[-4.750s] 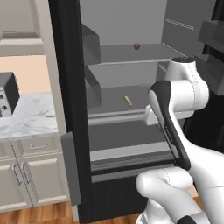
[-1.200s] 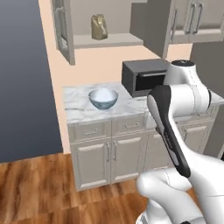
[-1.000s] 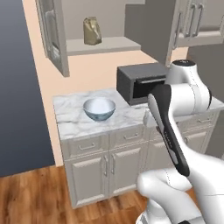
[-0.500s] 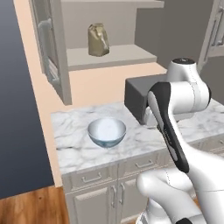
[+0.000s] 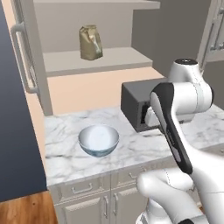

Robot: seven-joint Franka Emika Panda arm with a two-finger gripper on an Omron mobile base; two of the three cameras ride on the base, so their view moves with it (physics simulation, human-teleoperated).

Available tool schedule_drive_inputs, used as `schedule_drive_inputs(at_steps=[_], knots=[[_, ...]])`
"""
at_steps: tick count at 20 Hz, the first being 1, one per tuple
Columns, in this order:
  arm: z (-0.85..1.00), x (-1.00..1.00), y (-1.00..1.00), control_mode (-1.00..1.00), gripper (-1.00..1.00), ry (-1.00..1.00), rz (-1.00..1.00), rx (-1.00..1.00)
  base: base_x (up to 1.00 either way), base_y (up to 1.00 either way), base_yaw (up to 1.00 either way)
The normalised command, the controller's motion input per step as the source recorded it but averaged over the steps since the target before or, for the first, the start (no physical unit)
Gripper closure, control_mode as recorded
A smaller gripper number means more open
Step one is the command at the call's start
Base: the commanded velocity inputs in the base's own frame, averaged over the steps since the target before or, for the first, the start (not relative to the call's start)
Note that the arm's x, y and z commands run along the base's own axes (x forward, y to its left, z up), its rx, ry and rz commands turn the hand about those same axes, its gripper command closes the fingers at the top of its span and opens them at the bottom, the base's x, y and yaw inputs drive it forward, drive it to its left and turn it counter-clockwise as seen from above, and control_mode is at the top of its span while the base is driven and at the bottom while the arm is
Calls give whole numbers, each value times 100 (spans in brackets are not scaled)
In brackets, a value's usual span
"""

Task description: Pick the egg and butter from the fridge and place them by the bowl for mixing.

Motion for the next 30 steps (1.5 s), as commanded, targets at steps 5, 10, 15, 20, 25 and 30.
schedule_drive_inputs(at_steps=[5,10,15,20,25,30], knots=[[0,0,0,100,100,0,0,0,52,0,5],[0,0,0,100,100,0,0,0,57,-8,9],[0,0,0,100,100,0,0,0,56,-9,9],[-12,29,-3,-100,100,0,1,0,36,-1,2],[-50,87,-5,-100,100,0,3,0,0,0,0],[-69,80,-4,-100,100,0,4,0,0,0,0]])
